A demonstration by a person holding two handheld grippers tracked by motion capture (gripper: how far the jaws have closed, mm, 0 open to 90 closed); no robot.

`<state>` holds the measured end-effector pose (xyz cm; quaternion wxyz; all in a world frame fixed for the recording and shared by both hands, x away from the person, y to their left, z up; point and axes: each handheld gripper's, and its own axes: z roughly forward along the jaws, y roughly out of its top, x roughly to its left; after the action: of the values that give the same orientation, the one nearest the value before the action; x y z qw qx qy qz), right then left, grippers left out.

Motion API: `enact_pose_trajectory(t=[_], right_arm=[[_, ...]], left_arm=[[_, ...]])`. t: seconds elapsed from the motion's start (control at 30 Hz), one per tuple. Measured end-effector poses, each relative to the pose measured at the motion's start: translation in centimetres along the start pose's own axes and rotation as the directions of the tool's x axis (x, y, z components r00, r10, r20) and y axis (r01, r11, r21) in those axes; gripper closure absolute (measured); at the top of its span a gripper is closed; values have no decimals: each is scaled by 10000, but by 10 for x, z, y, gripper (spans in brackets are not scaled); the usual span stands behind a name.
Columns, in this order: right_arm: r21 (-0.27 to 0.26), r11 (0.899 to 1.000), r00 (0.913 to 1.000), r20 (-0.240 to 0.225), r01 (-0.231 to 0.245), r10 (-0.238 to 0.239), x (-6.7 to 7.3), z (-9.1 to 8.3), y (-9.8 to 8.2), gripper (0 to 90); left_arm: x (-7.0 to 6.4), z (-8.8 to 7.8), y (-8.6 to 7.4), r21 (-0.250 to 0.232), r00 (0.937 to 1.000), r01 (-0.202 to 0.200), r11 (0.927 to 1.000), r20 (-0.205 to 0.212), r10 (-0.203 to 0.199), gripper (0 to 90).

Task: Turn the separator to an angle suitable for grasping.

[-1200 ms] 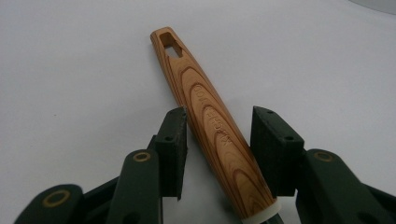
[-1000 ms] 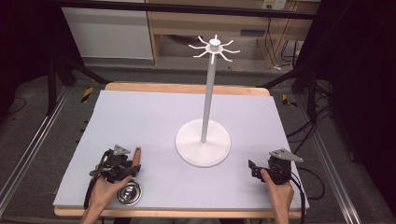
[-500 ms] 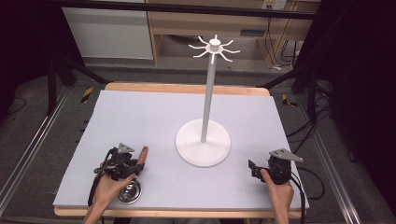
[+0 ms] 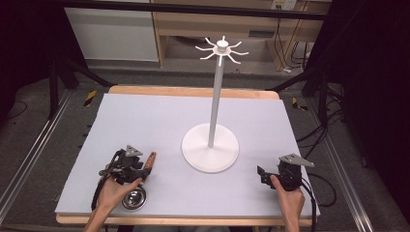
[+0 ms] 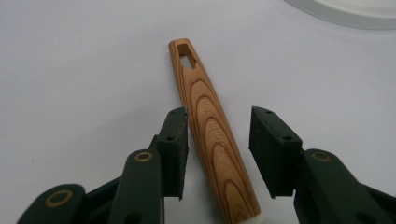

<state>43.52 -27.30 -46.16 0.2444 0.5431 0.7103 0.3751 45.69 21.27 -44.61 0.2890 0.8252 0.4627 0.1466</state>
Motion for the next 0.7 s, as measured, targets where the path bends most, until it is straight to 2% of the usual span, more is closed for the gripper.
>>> enact_pose_trajectory(t=[0.07,0.17,0.3,0.6,0.7], right_arm=[[34,10000,9999,-62,-92,92,1,0,0,73],[141,9999,9999,-119,-71,73,1,1,0,74],[103,9999,9999,-111,-46,47,0,0,0,74],[179,9998,9999,-150,-54,57,0,1,0,74],[166,9998,9999,-148,-67,70,0,1,0,74]], left_arm=[[0,0,2,57,10000,-30,10000,-1,30,574],[-4,7,7,546,9993,-244,9982,-255,258,594],[-5,14,6,970,9989,-186,9951,-416,227,614],[-3,19,4,1036,9994,160,9945,-326,-127,587],[-5,20,5,1098,9990,113,9939,-434,-65,586]])
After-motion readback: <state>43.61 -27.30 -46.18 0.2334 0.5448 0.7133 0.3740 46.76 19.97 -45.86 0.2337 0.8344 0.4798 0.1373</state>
